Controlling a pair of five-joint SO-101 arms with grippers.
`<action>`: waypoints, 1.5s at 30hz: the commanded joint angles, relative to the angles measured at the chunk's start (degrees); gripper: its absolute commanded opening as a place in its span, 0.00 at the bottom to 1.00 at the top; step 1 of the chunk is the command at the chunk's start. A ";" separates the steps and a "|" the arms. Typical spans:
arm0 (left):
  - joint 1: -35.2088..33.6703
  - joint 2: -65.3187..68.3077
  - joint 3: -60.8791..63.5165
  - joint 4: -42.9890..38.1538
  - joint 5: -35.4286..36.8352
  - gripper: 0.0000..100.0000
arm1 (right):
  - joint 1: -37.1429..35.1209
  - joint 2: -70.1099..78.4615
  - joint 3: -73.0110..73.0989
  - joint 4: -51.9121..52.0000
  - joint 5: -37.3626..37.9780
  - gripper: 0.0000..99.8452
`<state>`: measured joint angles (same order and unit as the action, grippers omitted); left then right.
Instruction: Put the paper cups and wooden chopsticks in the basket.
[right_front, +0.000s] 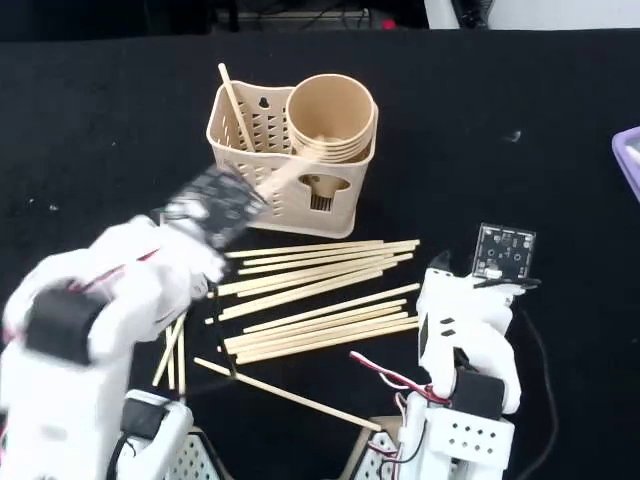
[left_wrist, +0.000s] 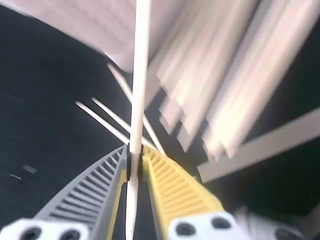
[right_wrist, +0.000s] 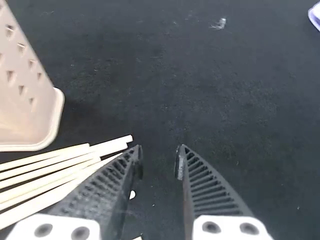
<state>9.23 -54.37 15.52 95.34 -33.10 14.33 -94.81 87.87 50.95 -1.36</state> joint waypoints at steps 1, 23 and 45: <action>-2.51 -3.69 -4.79 -12.13 11.52 0.03 | 0.79 -1.01 0.48 -2.64 -0.44 0.11; -3.21 14.59 23.78 -94.07 41.32 0.03 | 0.79 -1.01 3.65 -8.18 0.09 0.01; -2.68 21.98 19.56 -83.78 46.51 0.11 | -2.37 -1.01 4.18 -7.82 3.25 0.01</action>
<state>6.42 -32.04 40.04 8.75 12.88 12.57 -94.90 92.44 44.26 1.27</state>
